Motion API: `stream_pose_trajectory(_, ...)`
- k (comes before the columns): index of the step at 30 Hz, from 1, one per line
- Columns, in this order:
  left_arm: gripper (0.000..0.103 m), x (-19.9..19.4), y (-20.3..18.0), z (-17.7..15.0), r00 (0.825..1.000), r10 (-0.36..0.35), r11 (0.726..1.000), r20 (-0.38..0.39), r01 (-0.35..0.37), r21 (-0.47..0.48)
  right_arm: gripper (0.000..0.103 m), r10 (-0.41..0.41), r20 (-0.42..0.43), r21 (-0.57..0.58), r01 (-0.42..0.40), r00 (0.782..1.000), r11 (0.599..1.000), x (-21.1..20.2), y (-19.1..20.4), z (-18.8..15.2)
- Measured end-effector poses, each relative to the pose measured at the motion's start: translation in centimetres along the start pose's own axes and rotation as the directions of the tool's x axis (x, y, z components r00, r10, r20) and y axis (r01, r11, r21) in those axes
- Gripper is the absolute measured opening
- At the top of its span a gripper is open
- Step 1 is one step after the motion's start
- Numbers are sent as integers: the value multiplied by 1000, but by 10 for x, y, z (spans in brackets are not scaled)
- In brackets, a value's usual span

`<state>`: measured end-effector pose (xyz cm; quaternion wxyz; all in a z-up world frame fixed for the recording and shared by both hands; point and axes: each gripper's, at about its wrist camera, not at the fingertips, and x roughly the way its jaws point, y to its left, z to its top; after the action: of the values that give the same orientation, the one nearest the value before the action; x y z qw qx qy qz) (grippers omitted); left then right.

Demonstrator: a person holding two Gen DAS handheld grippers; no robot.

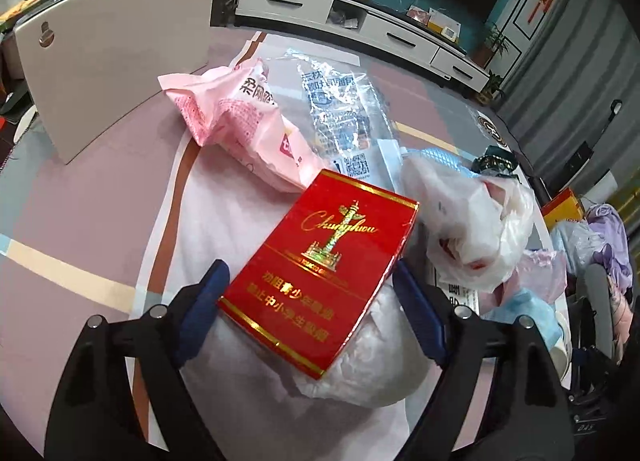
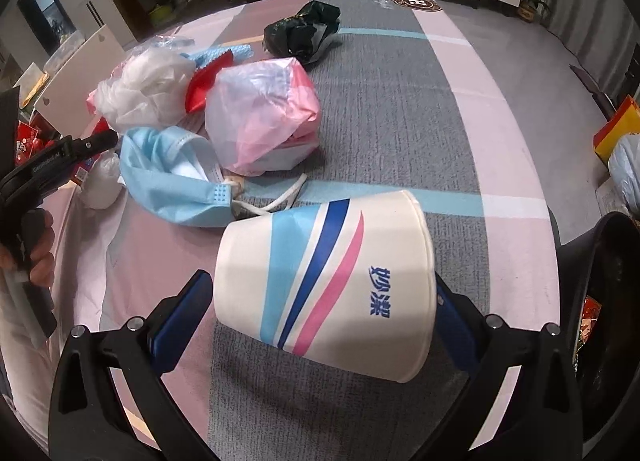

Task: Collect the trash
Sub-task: 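Grasp the red cigarette box with the left tool while the right tool grasps the paper cup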

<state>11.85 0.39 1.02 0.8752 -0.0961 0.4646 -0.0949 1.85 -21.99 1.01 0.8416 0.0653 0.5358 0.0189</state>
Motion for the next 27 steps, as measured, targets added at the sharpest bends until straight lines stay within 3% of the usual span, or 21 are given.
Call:
stream_pose_trajectory(6, 83, -13, 4, -13, 1000, -14, 998, 21, 15, -59, 87, 1, -6, -23, -2, 1000, 1000, 2, 4, -1)
stream_pose_trajectory(16, 83, -73, -15, -32, 995, 1, 997, 102, 6, -75, 87, 32, 44, -11, -32, 999, 999, -18, 1, 0)
stream_pose_trajectory(27, 83, -126, -76, -60, 980, -86, 996, 177, 87, 5, 87, 71, 141, 15, -74, 987, 997, -56, -9, 0)
